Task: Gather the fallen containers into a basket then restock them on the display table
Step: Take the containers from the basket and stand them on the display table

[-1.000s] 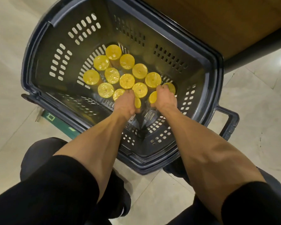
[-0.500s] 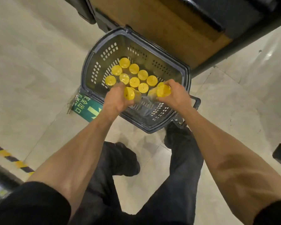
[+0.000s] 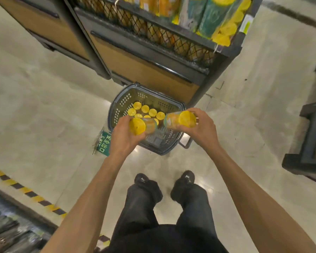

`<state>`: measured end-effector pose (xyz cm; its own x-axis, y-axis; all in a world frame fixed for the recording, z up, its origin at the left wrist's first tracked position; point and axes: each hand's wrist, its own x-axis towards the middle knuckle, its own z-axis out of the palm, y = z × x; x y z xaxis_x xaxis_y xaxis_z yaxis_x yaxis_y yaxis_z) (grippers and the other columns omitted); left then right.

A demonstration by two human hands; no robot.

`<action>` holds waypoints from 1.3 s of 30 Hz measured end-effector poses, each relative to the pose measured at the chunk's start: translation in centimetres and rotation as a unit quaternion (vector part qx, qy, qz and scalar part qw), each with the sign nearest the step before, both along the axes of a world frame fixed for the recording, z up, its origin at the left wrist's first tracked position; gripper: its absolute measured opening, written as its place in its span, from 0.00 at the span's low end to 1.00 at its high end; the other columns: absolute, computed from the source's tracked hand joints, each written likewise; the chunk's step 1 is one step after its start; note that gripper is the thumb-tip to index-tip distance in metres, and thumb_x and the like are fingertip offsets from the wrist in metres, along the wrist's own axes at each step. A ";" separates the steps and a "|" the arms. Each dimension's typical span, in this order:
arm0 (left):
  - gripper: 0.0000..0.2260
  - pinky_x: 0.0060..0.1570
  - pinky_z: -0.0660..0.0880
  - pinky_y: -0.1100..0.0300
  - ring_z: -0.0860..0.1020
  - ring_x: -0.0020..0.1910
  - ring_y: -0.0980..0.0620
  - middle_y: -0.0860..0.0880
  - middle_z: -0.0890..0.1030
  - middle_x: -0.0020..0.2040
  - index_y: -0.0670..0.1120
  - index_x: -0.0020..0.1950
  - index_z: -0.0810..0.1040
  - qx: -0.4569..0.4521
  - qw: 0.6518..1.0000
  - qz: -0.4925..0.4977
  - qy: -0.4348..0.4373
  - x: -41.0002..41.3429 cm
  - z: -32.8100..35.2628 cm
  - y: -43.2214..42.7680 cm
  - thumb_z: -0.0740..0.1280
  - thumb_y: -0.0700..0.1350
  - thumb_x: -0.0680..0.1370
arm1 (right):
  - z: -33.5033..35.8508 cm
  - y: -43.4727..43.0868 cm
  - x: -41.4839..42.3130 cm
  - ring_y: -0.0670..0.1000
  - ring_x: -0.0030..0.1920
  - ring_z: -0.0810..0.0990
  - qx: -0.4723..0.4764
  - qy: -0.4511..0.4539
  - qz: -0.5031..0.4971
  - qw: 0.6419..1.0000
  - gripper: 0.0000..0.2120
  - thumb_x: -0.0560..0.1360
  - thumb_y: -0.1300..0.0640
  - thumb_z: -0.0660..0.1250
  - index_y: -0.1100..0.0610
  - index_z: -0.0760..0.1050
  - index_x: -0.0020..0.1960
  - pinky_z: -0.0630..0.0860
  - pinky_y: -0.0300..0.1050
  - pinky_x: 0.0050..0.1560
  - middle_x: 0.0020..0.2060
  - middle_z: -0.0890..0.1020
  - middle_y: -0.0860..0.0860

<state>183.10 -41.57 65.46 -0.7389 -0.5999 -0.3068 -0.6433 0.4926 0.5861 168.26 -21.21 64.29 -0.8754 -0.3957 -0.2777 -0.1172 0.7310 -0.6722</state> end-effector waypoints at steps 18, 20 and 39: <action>0.28 0.45 0.71 0.57 0.77 0.53 0.50 0.52 0.78 0.58 0.51 0.63 0.74 -0.141 0.978 -0.068 0.138 -10.8 13.8 16.2 0.74 0.61 0.68 | 13.2 19.9 -9.6 0.45 0.56 0.76 -0.115 0.095 -0.091 0.985 0.33 0.62 0.43 0.78 0.45 0.72 0.65 0.79 0.53 0.53 0.57 0.76 0.43; 0.28 0.46 0.74 0.55 0.76 0.52 0.51 0.51 0.78 0.57 0.50 0.63 0.74 -0.131 0.974 -0.070 0.173 -12.7 15.1 17.6 0.72 0.61 0.68 | 14.1 21.4 -11.1 0.46 0.56 0.75 -0.124 0.106 -0.098 0.982 0.35 0.63 0.44 0.78 0.47 0.72 0.67 0.79 0.53 0.53 0.58 0.76 0.43; 0.29 0.53 0.73 0.61 0.75 0.55 0.58 0.55 0.77 0.58 0.51 0.65 0.75 -0.038 0.949 -0.073 0.304 -39.5 19.1 20.1 0.73 0.60 0.66 | 19.9 23.6 -37.8 0.42 0.52 0.76 -0.120 0.186 -0.049 0.974 0.32 0.61 0.34 0.75 0.42 0.75 0.62 0.80 0.50 0.49 0.53 0.78 0.39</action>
